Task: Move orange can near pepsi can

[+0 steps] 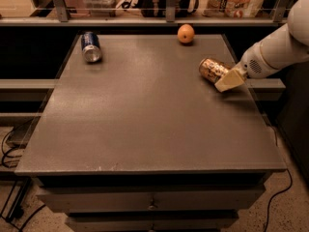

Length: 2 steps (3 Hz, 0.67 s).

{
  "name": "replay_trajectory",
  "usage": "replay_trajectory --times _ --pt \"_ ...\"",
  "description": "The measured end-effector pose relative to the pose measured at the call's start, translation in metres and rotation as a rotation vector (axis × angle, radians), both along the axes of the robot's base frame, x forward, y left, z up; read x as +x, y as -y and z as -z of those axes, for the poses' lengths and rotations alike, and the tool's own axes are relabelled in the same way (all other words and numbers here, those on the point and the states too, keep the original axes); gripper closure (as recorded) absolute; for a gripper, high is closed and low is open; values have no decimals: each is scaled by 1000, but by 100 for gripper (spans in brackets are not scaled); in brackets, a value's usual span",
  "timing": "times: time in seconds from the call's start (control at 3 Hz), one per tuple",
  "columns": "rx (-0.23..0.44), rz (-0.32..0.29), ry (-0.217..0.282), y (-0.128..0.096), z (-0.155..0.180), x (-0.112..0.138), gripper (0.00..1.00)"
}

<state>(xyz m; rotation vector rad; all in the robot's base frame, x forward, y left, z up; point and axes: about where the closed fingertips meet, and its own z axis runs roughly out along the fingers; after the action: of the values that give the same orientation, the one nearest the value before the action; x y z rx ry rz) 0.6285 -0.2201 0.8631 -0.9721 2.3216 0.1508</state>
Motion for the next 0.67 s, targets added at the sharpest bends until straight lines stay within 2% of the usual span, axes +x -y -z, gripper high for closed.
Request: replay_trajectory --times 0.33,0.67 --pt "-52 -79 56 -27 -27 8 100" --pt "-77 -202 115 -69 -54 21 100"
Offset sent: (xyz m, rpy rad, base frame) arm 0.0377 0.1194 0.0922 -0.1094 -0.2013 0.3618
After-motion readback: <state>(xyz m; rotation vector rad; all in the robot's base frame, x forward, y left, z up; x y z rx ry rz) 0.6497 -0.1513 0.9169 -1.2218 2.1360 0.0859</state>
